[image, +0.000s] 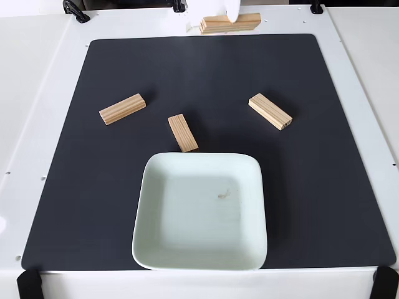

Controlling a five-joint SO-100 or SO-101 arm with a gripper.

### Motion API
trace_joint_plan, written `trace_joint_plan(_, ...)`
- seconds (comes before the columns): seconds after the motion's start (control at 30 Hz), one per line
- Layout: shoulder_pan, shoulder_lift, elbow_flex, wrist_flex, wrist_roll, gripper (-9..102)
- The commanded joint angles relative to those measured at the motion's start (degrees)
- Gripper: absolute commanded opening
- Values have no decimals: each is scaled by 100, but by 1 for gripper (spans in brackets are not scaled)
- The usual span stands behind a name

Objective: Pick up the wooden block and place them on the plate.

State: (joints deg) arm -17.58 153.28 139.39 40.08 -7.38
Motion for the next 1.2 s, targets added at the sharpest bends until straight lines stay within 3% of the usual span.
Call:
trace_joint_plan(0.0, 167, -1151, -1389, -281, 369, -1)
trace_joint_plan(0.47, 765, -6293, -5678, -325, 642, 0)
trace_joint_plan(1.17, 861, -9677, -9062, -325, 642, 0)
